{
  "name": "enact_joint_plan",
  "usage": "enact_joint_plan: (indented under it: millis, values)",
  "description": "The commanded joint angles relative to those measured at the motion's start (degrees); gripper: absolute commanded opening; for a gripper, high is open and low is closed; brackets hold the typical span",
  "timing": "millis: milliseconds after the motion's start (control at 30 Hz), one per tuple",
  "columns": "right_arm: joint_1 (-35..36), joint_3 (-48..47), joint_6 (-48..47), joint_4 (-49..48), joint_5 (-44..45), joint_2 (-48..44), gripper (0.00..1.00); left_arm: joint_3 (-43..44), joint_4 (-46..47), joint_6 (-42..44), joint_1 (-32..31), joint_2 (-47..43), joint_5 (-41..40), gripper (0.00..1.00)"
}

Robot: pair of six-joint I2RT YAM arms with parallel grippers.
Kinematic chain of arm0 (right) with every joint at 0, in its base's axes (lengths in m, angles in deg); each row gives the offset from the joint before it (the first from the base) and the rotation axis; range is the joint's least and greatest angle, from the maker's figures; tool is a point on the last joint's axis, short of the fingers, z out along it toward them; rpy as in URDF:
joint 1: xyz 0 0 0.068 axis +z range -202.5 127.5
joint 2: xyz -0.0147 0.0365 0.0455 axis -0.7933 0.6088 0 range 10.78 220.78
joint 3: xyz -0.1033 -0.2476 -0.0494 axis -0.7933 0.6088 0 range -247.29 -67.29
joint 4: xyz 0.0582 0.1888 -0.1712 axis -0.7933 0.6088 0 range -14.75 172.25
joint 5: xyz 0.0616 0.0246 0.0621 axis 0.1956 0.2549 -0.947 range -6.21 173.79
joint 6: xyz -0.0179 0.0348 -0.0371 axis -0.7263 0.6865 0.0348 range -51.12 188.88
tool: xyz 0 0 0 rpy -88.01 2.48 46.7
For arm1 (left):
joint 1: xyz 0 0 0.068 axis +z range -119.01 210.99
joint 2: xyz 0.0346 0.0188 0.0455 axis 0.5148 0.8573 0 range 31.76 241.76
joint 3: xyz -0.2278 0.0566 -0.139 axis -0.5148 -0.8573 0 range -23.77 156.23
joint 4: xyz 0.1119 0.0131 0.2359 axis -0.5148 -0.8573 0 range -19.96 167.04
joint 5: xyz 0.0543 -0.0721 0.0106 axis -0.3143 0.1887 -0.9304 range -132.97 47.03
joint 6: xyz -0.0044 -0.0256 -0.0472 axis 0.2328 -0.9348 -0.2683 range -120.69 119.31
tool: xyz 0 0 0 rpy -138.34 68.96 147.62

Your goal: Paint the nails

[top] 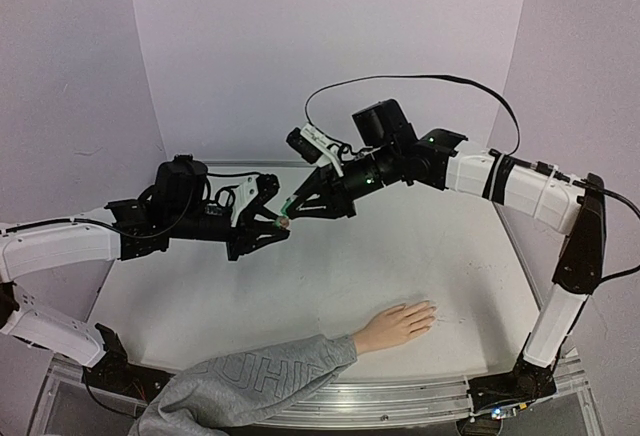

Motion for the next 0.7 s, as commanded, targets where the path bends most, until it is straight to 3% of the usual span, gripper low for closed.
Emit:
enact_joint_plan:
  millis: [0, 467, 667]
  values:
    - [0.31, -0.51, -0.98, -0.35, -4.11, -3.79, 0.00, 1.06, 0.95, 0.92, -0.04, 0.31, -0.21, 0.00]
    - [0.24, -0.24, 0.84, -0.83, -5.00, -5.04, 0.00, 0.81, 0.95, 1.10, -0.02, 0.39, -1.25, 0.00]
    - [-0.76, 1.89, 5.30, -4.13, 3.04, -7.89, 0.00, 0.15, 0.95, 0.94, -0.03, -0.08, -3.31, 0.00]
